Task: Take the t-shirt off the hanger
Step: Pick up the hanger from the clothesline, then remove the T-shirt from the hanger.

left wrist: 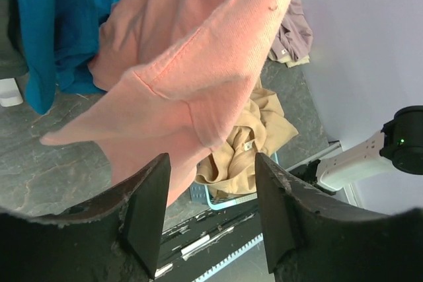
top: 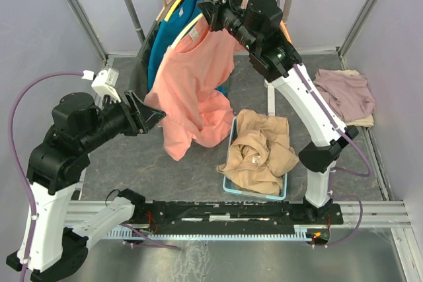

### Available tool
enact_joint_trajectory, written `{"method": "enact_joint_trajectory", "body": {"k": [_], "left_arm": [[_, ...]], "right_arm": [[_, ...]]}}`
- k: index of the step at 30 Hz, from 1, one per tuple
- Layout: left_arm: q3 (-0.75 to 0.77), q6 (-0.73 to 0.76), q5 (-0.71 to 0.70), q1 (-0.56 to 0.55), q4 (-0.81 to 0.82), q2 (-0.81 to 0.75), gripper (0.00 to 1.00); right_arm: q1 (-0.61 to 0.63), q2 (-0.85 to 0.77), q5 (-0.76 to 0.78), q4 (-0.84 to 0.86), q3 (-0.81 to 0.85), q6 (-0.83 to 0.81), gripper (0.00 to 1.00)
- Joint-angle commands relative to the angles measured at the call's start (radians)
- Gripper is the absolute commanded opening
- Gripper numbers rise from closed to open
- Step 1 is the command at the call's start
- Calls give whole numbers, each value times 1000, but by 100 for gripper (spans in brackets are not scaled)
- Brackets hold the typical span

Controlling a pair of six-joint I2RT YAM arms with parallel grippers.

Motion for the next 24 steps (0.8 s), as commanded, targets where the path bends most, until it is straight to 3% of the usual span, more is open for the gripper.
{"method": "enact_joint_trajectory", "body": {"k": [1,9,11,15,16,24], "left_arm": [[11,-7,-29,-3,63,5,62],[-55,22,-50,-3,211,33,63],[-66,31,-51,-2,242,45,55],[-75,44,-45,-3,246,58,7],[-82,42,-44,-3,244,50,3],[-158,10,-60,-2,144,-71,3]], "right_arm": [[-3,-52,-7,113,7,9,1],[-3,-58,-16,116,1,21,1],[-3,-62,-15,117,-5,23,1],[-3,-63,-7,116,1,24,1],[-3,-62,-5,115,5,23,1],[-8,-34,41,101,45,24,1]]}}
